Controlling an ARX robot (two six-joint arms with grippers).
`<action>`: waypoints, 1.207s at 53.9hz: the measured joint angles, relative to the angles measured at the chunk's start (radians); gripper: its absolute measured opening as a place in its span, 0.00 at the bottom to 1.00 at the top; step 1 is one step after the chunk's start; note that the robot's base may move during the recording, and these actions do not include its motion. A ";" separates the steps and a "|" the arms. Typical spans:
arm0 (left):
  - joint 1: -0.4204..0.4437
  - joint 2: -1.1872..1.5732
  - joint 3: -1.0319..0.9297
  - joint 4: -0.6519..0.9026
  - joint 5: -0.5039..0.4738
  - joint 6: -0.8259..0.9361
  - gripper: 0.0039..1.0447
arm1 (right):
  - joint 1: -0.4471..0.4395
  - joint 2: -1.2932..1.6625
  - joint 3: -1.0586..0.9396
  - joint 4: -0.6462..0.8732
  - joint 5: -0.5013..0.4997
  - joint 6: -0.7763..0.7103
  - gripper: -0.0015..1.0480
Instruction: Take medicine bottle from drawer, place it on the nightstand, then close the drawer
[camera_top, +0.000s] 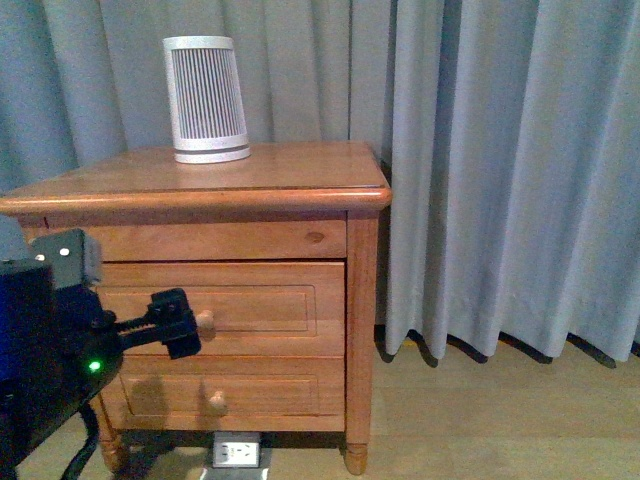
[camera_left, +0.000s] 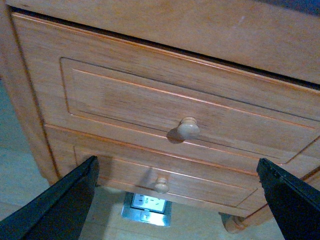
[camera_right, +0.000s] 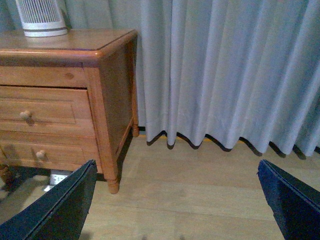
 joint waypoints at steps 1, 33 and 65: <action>-0.001 0.010 0.012 -0.003 0.001 0.004 0.94 | 0.000 0.000 0.000 0.000 0.000 0.000 0.93; -0.021 0.421 0.571 -0.143 0.077 0.151 0.94 | 0.000 0.000 0.000 0.000 0.000 0.000 0.93; -0.010 0.502 0.646 -0.169 0.066 0.199 0.94 | 0.000 0.000 0.000 0.000 0.000 0.000 0.93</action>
